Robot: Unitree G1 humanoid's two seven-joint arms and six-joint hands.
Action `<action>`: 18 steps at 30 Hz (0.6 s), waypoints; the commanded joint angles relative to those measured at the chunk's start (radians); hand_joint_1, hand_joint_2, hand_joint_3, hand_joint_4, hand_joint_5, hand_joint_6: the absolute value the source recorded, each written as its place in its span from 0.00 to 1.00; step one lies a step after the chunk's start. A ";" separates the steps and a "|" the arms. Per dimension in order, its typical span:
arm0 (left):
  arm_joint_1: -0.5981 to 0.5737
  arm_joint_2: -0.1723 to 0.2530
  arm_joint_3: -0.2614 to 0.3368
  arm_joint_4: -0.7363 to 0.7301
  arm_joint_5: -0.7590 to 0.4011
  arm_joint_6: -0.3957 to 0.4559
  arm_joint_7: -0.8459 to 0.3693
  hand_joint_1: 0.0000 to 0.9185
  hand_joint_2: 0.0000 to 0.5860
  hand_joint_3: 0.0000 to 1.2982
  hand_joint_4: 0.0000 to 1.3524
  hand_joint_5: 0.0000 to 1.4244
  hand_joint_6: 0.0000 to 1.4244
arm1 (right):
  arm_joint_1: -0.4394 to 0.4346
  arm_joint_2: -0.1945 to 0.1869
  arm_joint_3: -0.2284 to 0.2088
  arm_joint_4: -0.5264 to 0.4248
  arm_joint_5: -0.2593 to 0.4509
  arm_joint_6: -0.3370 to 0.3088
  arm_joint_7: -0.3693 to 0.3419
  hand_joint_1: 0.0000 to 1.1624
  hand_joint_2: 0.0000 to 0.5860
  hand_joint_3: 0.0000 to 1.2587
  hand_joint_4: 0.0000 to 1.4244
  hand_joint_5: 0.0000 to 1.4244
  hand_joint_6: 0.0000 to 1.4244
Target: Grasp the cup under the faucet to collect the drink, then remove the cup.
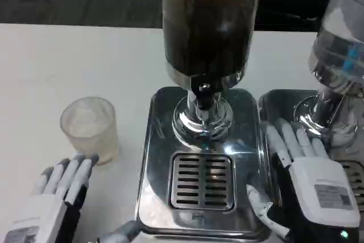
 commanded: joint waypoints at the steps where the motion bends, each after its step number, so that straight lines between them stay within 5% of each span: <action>1: 0.026 0.033 0.014 0.000 0.001 -0.028 0.021 0.00 0.22 0.00 0.00 0.00 0.00 | 0.005 -0.008 0.011 -0.024 -0.042 0.016 0.010 0.33 0.87 0.05 0.00 0.00 0.00; 10: 0.034 0.042 0.004 0.015 0.020 -0.028 0.033 0.00 0.22 0.00 0.00 0.00 0.00 | 0.055 -0.038 0.024 -0.063 -0.085 0.018 0.011 0.18 0.78 0.05 0.00 0.00 0.00; 18: 0.034 0.025 -0.022 -0.015 0.042 0.005 0.025 0.00 0.22 0.00 0.00 0.00 0.00 | 0.078 -0.069 -0.012 -0.080 -0.023 -0.030 0.003 0.05 0.75 0.07 0.00 0.00 0.00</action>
